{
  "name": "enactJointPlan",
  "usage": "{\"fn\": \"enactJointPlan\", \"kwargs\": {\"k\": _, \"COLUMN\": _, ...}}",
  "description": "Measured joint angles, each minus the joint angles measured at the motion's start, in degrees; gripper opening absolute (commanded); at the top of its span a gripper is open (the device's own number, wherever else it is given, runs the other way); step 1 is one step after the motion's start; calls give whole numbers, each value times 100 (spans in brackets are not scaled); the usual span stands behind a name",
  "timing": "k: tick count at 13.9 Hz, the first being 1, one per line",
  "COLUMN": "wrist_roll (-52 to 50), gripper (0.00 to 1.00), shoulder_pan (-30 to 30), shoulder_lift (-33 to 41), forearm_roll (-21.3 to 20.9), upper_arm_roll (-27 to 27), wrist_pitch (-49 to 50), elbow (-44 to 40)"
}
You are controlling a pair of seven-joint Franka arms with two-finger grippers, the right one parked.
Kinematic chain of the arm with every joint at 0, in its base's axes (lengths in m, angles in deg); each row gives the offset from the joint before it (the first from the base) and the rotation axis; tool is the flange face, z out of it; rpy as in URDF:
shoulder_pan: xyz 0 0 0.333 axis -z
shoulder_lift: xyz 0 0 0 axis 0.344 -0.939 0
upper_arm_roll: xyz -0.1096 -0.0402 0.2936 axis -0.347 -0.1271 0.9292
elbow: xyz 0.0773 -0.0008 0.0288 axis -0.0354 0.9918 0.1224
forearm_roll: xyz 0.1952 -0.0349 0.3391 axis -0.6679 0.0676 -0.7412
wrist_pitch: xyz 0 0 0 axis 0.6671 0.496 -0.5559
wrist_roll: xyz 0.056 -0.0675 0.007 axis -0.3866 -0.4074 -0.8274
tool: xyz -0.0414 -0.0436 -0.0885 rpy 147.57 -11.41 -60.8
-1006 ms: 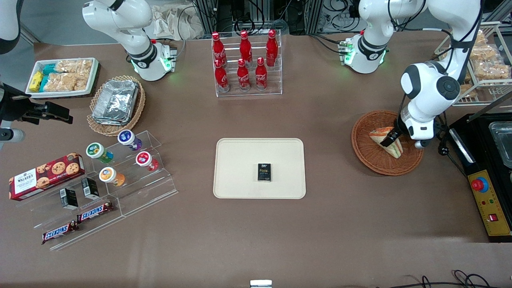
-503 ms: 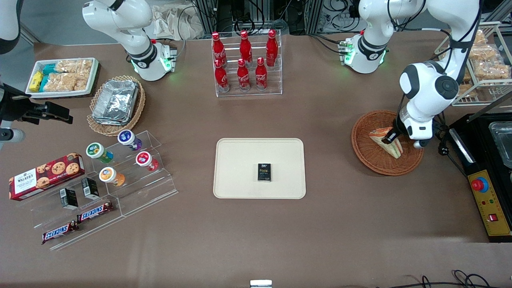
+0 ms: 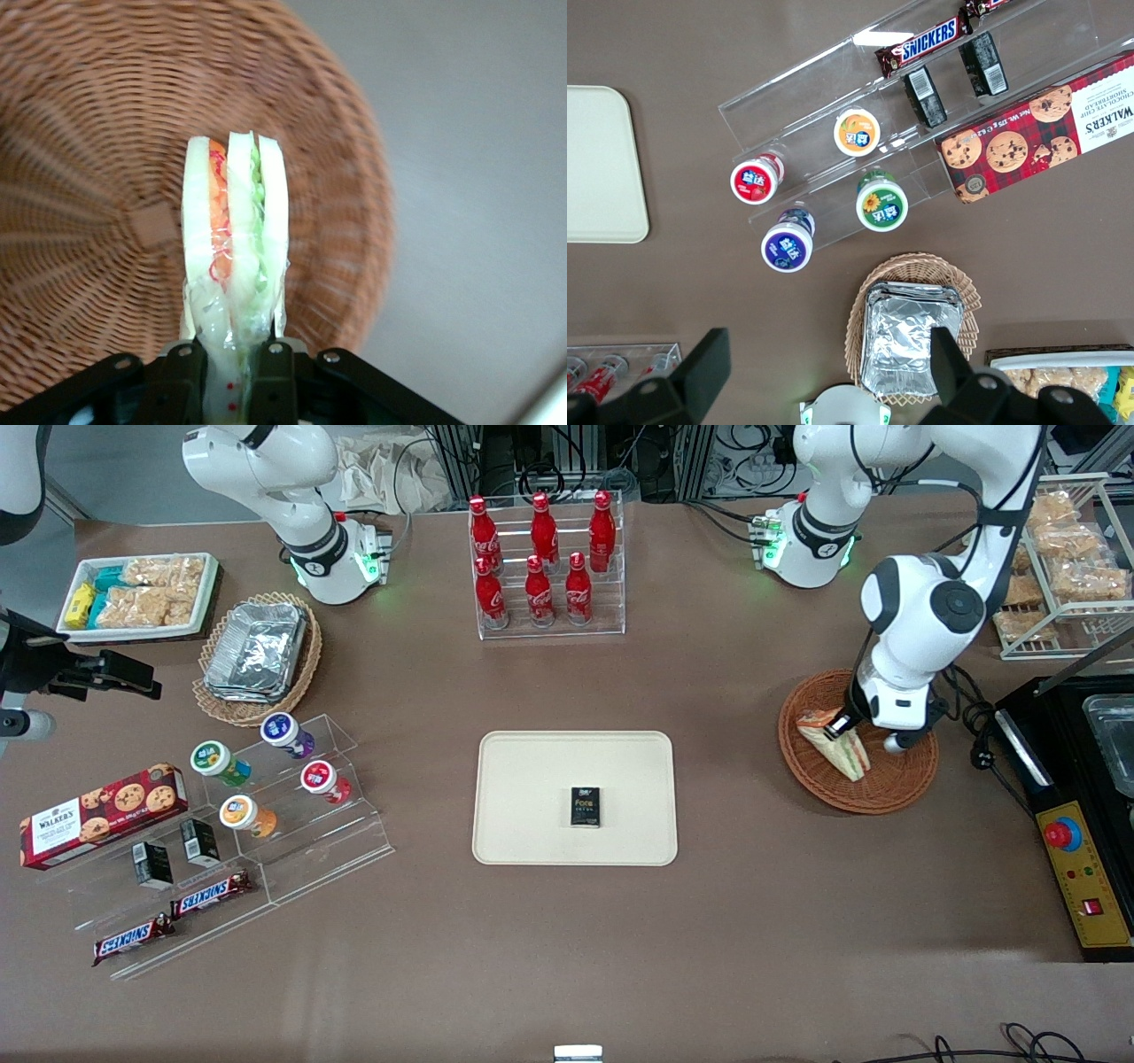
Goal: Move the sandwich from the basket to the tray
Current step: 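Lift the sandwich and carry it toward the white tray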
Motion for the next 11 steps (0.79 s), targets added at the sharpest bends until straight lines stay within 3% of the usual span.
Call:
{"fn": "enactJointPlan", "kwargs": {"k": 7, "wrist_roll": 1189, "gripper": 0, "shoulder_pan": 225, "shoulder_lift": 357, "forearm_roll": -10, "upper_arm_roll": -261, "wrist_pitch": 1310, "elbow": -1031}}
{"fn": "enactJointPlan", "kwargs": {"k": 11, "wrist_roll": 1250, "gripper": 0, "shoulder_pan": 234, "shoulder_lift": 130, "forearm_roll": -13, "upper_arm_roll": -734, "wrist_pitch": 2776, "elbow": -2550}}
